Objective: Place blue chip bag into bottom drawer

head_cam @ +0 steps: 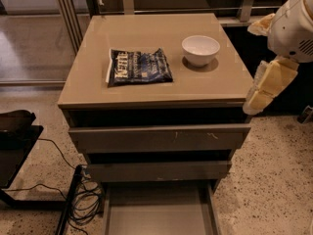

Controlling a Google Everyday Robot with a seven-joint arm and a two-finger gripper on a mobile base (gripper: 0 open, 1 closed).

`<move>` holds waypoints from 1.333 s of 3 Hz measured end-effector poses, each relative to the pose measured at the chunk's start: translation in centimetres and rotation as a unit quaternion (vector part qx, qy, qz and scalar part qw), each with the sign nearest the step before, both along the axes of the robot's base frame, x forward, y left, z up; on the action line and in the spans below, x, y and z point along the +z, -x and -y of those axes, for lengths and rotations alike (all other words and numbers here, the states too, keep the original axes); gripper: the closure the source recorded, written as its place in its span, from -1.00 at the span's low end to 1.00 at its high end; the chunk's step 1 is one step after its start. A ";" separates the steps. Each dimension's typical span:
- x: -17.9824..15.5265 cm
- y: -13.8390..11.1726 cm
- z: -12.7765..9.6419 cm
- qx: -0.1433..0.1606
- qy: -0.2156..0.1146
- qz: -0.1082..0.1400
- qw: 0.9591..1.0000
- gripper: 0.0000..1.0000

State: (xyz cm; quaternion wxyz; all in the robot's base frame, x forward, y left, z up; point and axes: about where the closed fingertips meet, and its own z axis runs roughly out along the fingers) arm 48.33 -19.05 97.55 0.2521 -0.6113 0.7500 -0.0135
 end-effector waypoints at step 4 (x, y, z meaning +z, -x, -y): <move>-0.4 -8.0 -6.8 0.069 -0.036 0.045 0.996 -1.00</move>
Offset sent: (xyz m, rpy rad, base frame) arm 0.0284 0.0163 0.0063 0.0444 -0.0563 0.0048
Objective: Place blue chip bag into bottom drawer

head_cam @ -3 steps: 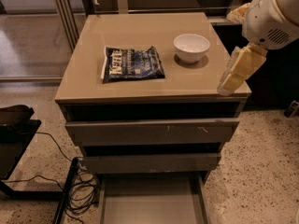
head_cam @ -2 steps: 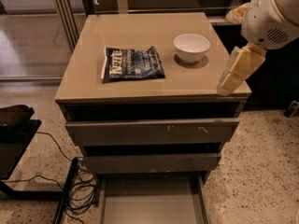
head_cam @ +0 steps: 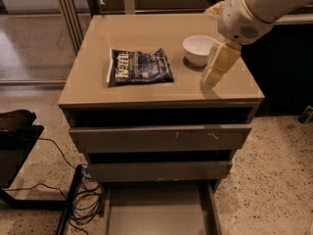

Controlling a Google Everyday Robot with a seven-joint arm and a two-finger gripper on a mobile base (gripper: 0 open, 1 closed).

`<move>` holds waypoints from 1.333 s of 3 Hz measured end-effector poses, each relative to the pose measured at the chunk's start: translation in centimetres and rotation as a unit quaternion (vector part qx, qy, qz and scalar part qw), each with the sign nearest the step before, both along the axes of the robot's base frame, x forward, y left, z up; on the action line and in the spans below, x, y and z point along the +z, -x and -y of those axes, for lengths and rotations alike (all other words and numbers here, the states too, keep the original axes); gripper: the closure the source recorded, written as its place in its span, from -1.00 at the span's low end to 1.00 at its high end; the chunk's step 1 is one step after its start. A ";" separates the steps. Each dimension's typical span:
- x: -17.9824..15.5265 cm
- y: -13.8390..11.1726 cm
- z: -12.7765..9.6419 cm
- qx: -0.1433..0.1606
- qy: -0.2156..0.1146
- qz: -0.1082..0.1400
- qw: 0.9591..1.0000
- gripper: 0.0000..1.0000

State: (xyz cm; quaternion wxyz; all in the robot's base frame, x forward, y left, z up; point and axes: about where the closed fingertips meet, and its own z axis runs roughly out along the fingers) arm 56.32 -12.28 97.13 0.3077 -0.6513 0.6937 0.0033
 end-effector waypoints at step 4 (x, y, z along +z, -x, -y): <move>-6.8 -11.0 -8.9 0.108 -0.017 -0.026 0.994 -1.00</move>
Offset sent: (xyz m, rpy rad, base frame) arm 0.0869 0.1059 -0.0514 0.0016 0.0351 0.2536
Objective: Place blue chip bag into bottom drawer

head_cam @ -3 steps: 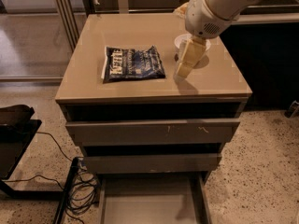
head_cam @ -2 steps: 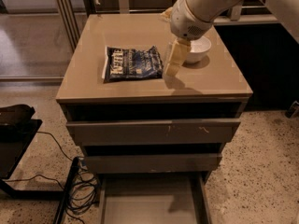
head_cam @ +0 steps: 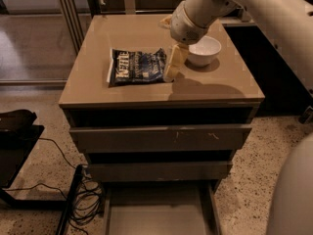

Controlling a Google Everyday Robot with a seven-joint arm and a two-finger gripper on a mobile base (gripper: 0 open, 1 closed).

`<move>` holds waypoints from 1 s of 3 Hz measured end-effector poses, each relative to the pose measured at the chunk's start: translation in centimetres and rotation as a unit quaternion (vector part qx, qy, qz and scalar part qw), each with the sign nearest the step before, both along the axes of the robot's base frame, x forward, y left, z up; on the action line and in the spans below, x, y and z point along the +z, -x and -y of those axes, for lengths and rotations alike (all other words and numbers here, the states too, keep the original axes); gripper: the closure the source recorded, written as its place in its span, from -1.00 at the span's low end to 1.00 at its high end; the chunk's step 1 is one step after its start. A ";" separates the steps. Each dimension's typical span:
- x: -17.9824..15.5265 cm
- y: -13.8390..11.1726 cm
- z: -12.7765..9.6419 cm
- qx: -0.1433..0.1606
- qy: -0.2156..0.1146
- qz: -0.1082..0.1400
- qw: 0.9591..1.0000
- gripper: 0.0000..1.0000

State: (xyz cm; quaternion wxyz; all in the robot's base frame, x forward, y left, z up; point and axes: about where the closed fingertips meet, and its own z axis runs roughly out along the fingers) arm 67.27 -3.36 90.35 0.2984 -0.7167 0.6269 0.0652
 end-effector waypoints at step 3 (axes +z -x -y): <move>-4.4 -5.3 -2.5 0.005 -0.029 -0.041 0.999 -1.00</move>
Offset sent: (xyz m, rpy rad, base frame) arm 0.0678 0.0254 -0.0365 0.0856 0.0781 0.0171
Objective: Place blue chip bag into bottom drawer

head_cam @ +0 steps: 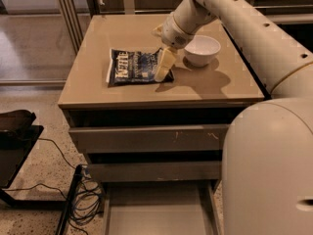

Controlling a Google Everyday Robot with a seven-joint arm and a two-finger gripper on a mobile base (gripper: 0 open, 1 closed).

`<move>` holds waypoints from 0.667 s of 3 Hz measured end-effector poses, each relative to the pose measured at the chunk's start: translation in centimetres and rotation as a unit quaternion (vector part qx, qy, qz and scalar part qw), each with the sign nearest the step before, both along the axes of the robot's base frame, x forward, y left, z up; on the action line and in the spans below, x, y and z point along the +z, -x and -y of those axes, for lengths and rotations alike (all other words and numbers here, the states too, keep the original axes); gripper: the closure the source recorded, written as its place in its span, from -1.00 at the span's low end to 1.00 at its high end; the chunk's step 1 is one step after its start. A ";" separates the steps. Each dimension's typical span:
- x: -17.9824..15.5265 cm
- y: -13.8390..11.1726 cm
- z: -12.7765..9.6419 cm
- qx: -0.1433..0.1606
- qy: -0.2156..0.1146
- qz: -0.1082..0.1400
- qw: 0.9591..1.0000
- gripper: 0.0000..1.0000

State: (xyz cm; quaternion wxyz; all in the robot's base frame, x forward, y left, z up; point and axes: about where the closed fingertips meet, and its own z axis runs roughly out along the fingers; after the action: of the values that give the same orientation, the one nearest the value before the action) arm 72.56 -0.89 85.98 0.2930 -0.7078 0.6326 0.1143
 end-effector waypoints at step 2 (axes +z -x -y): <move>-1.8 -0.3 -0.1 -0.006 0.001 -0.016 1.000 -0.63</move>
Offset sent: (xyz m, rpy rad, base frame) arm 0.0028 0.0003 -0.0149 -0.0024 0.0259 -0.0108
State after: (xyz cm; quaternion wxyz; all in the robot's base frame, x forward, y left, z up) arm 72.89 -0.83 84.19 0.2828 -0.7025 0.6416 0.1225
